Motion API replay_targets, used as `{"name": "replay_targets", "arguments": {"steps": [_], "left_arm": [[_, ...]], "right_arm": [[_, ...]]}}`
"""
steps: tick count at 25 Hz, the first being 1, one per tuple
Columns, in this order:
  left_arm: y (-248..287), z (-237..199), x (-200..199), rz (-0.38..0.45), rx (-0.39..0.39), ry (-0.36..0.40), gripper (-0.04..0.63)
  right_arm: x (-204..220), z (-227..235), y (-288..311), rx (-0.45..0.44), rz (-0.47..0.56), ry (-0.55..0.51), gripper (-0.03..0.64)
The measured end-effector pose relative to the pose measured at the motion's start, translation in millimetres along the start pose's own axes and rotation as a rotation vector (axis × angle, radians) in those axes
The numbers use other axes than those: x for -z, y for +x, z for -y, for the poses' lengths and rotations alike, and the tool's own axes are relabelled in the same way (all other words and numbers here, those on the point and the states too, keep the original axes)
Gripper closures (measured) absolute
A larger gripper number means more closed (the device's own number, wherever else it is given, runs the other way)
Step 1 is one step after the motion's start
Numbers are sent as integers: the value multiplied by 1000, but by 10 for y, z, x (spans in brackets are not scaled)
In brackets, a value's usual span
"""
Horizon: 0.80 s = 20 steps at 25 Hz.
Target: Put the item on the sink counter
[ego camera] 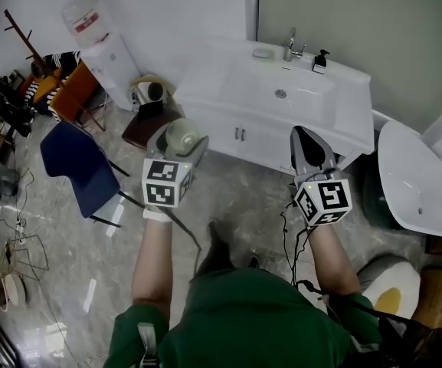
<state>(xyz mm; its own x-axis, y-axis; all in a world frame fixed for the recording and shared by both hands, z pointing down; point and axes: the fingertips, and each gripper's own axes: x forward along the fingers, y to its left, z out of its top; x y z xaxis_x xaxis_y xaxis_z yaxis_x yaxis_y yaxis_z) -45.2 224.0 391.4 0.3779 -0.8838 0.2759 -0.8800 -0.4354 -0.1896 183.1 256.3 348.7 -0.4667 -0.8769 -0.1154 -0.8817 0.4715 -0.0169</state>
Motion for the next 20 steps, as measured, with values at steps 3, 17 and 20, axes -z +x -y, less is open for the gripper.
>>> {"name": "replay_targets", "arguments": {"steps": [3, 17, 20], "left_arm": [[115, -179, -21, 4, -20, -25, 209], [1163, -1438, 177, 17, 9, -115, 209], [1390, -1753, 203, 16, 21, -120, 209]], "right_arm": [[39, 174, 162, 25, -12, -3, 620], [296, 399, 1546, 106, -76, -9, 620], [323, 343, 1907, 111, -87, -20, 620]]}}
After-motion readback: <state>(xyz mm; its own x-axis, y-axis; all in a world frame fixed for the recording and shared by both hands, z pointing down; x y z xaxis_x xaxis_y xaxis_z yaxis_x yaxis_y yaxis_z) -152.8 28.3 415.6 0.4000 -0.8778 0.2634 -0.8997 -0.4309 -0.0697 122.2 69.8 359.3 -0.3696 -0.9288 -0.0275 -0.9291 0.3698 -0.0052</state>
